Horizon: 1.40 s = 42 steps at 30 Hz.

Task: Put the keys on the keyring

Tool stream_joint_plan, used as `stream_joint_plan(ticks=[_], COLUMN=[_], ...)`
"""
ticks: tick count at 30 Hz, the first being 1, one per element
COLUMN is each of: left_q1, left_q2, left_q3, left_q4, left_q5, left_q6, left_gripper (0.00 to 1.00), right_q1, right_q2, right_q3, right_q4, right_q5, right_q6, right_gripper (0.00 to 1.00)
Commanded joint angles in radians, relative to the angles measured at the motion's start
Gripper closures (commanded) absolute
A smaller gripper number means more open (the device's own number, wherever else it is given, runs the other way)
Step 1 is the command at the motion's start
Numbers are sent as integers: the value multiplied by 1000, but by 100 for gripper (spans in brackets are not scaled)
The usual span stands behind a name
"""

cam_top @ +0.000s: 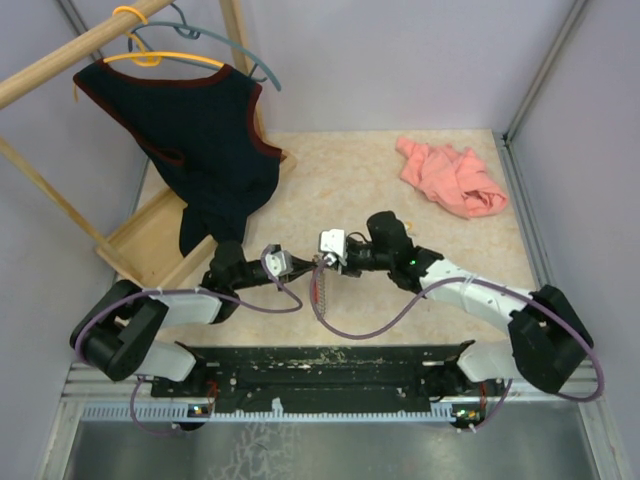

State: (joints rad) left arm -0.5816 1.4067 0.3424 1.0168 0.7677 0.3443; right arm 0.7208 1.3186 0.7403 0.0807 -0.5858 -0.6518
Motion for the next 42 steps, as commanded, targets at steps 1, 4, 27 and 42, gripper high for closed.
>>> stream_joint_plan(ticks=[1, 4, 27, 42], left_q1=[-1, 3, 51, 52], left_q2=[-5, -9, 7, 18], left_q3=[-28, -51, -71, -60], left_q4=[103, 141, 201, 189], left_q5=[-63, -102, -89, -70], left_q6=[-38, -67, -180, -181], left_gripper=[100, 100, 100, 100], right_q1=[9, 8, -349, -377], right_q2=[-138, -187, 168, 283], right_q3=[2, -24, 99, 151], right_q4=[10, 13, -150, -214], right_q5=[148, 287, 648, 667], right_q6=[161, 283, 810, 823], right_gripper=[72, 67, 57, 55])
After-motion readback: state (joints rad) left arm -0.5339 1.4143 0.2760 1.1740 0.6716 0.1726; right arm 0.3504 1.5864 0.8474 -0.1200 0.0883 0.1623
